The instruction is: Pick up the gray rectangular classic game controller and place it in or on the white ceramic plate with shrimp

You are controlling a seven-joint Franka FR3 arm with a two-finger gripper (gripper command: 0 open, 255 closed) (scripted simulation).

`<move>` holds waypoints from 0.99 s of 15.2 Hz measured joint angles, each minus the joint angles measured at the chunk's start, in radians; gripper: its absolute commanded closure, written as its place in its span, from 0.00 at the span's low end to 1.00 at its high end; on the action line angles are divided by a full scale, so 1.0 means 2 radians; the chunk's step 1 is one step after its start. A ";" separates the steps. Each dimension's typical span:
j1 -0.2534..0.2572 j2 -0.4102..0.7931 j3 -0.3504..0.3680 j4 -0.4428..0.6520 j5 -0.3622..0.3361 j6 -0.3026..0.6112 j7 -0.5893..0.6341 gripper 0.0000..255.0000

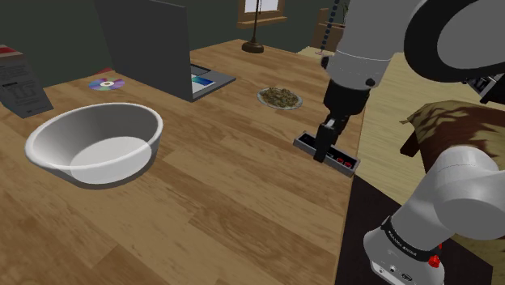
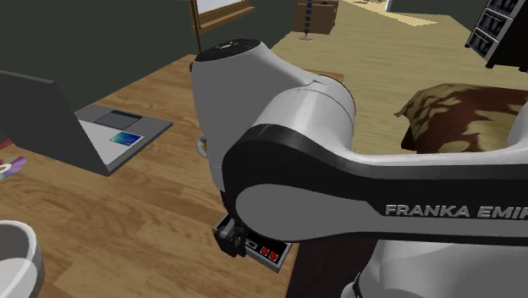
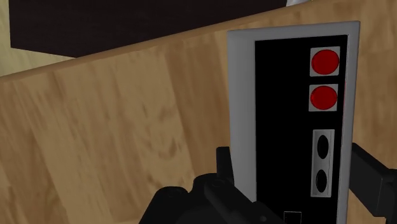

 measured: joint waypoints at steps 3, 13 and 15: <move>-0.002 0.002 -0.004 0.019 -0.004 -0.017 0.001 1.00; -0.019 0.029 -0.029 0.086 -0.029 -0.059 -0.017 1.00; -0.031 0.057 -0.042 0.099 -0.043 -0.047 -0.035 1.00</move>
